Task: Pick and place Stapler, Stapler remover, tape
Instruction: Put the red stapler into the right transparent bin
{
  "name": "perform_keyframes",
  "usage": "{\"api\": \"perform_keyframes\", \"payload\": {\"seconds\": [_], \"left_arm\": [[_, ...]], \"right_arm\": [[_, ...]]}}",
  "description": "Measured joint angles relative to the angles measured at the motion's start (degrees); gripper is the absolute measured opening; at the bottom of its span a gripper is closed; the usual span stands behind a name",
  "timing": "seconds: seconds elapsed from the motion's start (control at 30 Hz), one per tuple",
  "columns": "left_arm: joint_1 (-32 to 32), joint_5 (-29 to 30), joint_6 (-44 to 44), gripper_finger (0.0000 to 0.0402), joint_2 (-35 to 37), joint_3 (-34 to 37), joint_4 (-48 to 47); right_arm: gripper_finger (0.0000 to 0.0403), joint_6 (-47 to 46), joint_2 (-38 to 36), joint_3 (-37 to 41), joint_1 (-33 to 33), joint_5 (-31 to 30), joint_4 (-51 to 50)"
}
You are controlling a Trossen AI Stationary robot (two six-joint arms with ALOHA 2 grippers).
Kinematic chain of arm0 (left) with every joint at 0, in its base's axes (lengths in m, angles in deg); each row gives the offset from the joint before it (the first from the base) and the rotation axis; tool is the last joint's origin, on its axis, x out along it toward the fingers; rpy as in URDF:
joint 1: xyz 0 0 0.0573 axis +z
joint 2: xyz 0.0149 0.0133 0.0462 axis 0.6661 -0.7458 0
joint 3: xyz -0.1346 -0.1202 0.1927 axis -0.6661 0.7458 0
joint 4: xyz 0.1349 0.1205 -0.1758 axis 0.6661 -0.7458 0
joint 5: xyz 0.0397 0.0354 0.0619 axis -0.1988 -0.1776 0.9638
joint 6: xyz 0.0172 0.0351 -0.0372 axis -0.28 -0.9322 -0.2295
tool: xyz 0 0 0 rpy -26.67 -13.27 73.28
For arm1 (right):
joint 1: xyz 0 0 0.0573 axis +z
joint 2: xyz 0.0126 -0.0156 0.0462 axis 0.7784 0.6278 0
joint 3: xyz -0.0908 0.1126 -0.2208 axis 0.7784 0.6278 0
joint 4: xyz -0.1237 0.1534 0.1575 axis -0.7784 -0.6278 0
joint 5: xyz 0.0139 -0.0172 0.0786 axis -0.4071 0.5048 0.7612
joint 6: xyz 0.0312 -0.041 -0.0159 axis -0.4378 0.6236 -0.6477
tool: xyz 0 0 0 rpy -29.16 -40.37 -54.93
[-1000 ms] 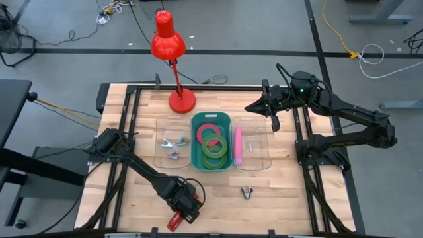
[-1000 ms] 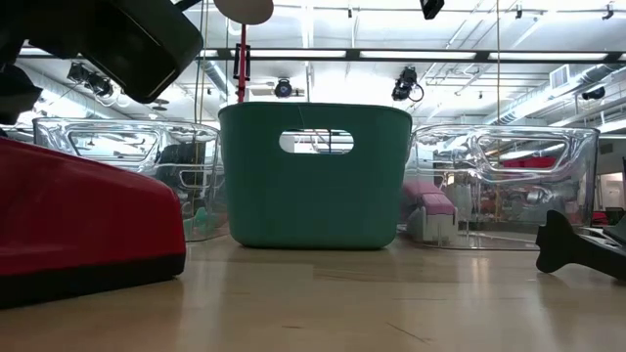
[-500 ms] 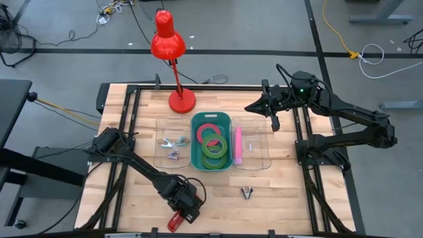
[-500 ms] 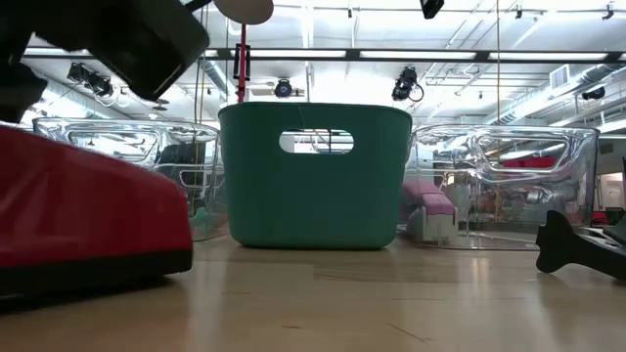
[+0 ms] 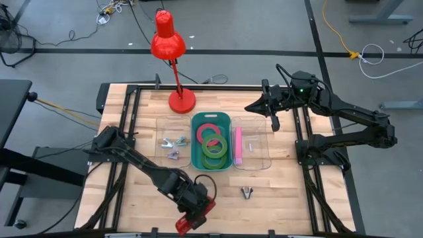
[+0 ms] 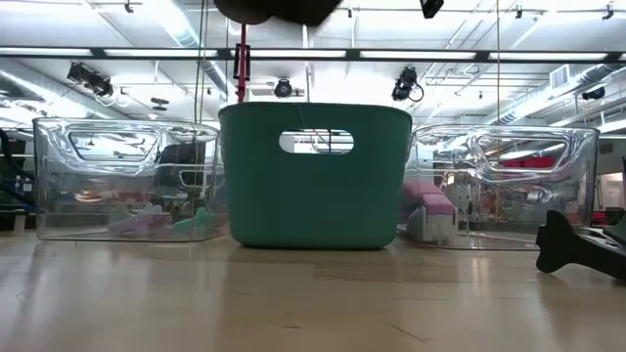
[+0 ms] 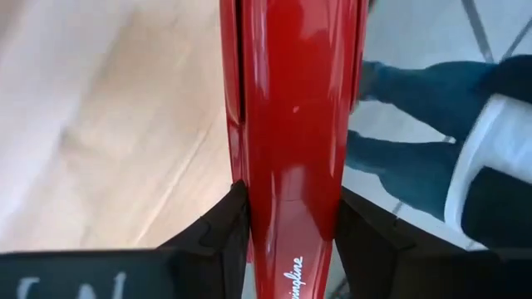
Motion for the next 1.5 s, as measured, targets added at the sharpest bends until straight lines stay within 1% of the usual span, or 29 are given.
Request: {"api": "perform_keyframes", "payload": {"seconds": [0.2, 0.37, 0.47, 0.6, 0.7, 0.8, 0.87, 0.97, 1.07, 1.2, 1.3, 1.5], "left_arm": [[2.5, 4.5, -7.5, 0.0152, 0.0, -11.4, -12.7], [5.8, 6.4, -11.3, 0.0149, 0.0, -18.2, -21.5], [8.5, 8.3, -14.2, 0.0152, 0.0, -20.7, -24.1], [13.0, 8.3, -19.5, 0.015, 0.0, -21.6, -24.8], [16.1, 7.1, -23.9, 0.015, 0.0, -21.7, -24.7], [19.1, 6.7, -28.2, 0.0153, 0.0, -21.7, -24.7], [20.9, 6.4, -30.9, 0.0152, 0.0, -21.7, -24.6], [23.4, 5.7, -34.7, 0.015, 0.0, -21.7, -24.3], [25.3, 5.3, -38.4, 0.0152, 0.0, -21.7, -24.0], [27.5, 4.3, -41.9, 0.0154, 0.0, -21.7, -23.9], [28.7, 3.6, -44.2, 0.0151, 0.0, -21.7, -22.7], [30.2, 3.4, -47.5, 0.0154, 0.0, -21.7, -19.6]], "right_arm": [[0.0004, 1.7, -1.4, 0.0, 0.0, 0.0, 0.9], [0.0004, 3.0, -4.0, 0.0, 0.0, 0.0, 0.7], [0.0004, 3.6, -5.6, 0.0, 0.0, 0.0, 0.7], [0.0007, 4.7, -7.7, 0.0, 0.0, -0.2, 0.5], [0.0017, 2.9, -9.0, 0.0, 0.0, -3.6, -0.9], [0.0035, 2.4, -9.8, 0.0, 0.0, -6.2, -4.5], [0.0051, 2.2, -10.0, 0.0, 0.0, -6.0, -6.9], [0.008, 0.4, -10.2, 0.0, 0.0, -3.8, -10.4], [0.0114, -0.5, -10.0, 0.0, 0.0, 0.9, -13.8], [0.0157, -3.6, -9.1, 0.0, 0.0, 5.1, -17.4], [0.0186, -6.0, -8.1, 0.0, 0.0, 6.0, -18.1], [0.023, -6.4, -5.4, 0.0, 0.6, 6.1, -16.4]]}}
